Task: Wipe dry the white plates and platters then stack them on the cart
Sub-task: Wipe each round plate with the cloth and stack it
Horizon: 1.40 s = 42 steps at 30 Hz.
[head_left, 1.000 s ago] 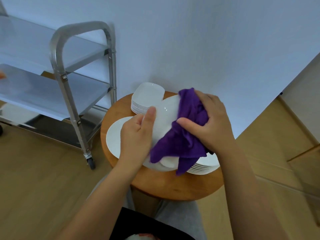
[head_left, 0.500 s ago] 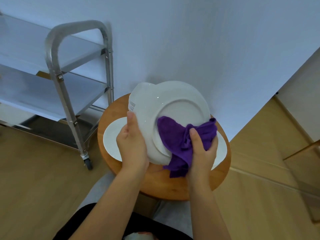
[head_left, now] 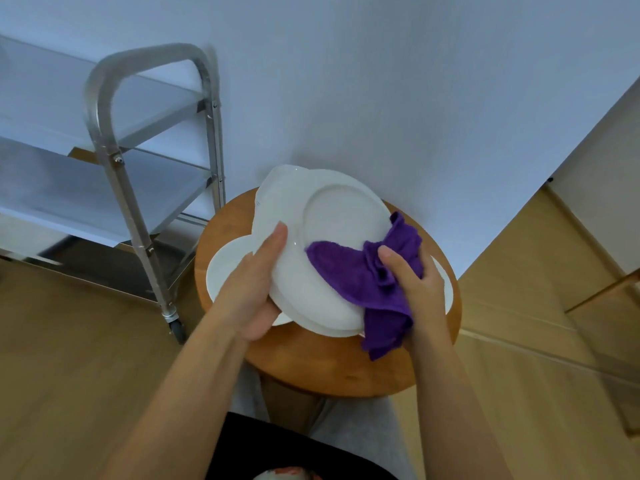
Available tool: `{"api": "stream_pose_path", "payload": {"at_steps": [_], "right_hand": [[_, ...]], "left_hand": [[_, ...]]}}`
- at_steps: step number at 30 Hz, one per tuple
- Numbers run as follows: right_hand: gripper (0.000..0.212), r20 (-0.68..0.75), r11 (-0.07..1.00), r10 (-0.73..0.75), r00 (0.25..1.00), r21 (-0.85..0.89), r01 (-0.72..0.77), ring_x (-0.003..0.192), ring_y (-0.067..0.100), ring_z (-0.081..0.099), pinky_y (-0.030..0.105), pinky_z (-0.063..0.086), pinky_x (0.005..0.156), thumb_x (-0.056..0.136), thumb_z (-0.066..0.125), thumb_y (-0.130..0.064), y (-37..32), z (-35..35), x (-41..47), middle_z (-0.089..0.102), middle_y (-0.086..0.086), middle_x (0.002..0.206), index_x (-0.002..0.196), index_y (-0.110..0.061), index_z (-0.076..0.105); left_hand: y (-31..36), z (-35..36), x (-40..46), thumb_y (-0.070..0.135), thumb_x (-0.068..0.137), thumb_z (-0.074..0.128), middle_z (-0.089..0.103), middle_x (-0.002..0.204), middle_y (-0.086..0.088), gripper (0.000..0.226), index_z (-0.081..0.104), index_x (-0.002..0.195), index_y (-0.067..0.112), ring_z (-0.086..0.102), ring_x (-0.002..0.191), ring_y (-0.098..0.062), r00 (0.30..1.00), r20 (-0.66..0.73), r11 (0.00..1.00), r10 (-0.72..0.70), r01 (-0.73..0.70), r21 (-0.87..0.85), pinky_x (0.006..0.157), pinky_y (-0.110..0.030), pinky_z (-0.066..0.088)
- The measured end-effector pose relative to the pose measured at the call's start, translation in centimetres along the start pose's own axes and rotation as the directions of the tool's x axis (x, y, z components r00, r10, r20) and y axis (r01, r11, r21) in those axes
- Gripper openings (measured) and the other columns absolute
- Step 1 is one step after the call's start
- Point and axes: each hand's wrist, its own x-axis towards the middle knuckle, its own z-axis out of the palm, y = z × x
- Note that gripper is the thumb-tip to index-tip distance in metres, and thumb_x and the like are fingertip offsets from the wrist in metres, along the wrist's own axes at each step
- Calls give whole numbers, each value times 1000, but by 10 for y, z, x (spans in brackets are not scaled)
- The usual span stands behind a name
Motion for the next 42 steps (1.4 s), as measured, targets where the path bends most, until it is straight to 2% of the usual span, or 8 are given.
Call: {"api": "stream_pose_path", "payload": {"at_steps": [3, 9, 19, 24, 28, 35, 38, 42], "right_hand": [[31, -112, 999, -42, 993, -28, 39, 95, 21, 63, 28, 54, 71, 78, 67, -42, 11, 14, -13, 64, -1, 100, 103, -28, 59], [64, -75, 979, -9, 997, -204, -7, 129, 17, 42, 42, 43, 104, 79, 47, -64, 34, 41, -47, 34, -4, 148, 136, -42, 32], [61, 97, 996, 88, 991, -39, -84, 127, 22, 46, 37, 39, 107, 93, 45, -50, -14, 39, 15, 44, 5, 144, 145, -21, 33], [28, 185, 985, 18, 983, 168, -50, 79, -2, 68, 15, 54, 65, 94, 48, -33, -4, 41, -3, 71, -13, 86, 118, -19, 53], [66, 291, 988, 67, 954, 113, -104, 91, 7, 67, 21, 54, 70, 74, 59, -47, 10, 34, -20, 65, 0, 111, 132, -19, 47], [4, 124, 963, 24, 992, -270, 10, 107, 33, 54, 43, 49, 93, 93, 53, -28, 30, 19, -28, 52, 2, 103, 95, -30, 50], [23, 58, 951, 271, 961, 140, -276, 81, 27, 68, 42, 57, 77, 95, 51, -30, 5, 20, -26, 68, 6, 81, 94, -11, 62], [91, 271, 856, 244, 931, 391, -339, 80, 21, 72, 32, 56, 58, 45, 53, -86, -27, 14, -23, 75, 4, 91, 106, -20, 67]], "left_hand": [[-13, 11, 0, 47, 68, 61, 73, 99, 1, 44, 58, 109, 30, 70, 92, -20, 993, -110, 998, 35, -41, -53, 73, -38, 58], [-30, 24, -9, 55, 70, 58, 69, 99, 2, 34, 54, 98, 36, 68, 89, -19, 959, -274, 992, 65, -33, 120, 70, -32, 59], [-22, 29, -22, 56, 67, 56, 64, 80, 12, 29, 53, 87, 36, 66, 74, 0, 987, 10, 800, 159, -134, 585, 54, -9, 48], [-21, 34, -21, 63, 59, 51, 61, 58, 18, 35, 48, 77, 34, 60, 60, 10, 975, 6, 720, 222, -168, 674, 44, -6, 42], [-20, 32, -15, 54, 74, 58, 55, 60, 12, 27, 45, 72, 31, 61, 53, -6, 961, -119, 741, 251, -112, 662, 40, -8, 41], [-21, 32, -21, 58, 72, 54, 56, 71, 19, 22, 43, 76, 39, 61, 65, -5, 965, -56, 710, 257, -149, 688, 43, -4, 43], [-17, 30, -24, 71, 59, 45, 61, 64, 13, 37, 47, 73, 37, 63, 65, -2, 968, 144, 565, 206, -238, 790, 45, -9, 45], [-9, 26, -14, 65, 82, 35, 64, 92, 4, 48, 56, 107, 29, 53, 71, -8, 935, 347, -33, 78, -345, 938, 65, -17, 45]]}}
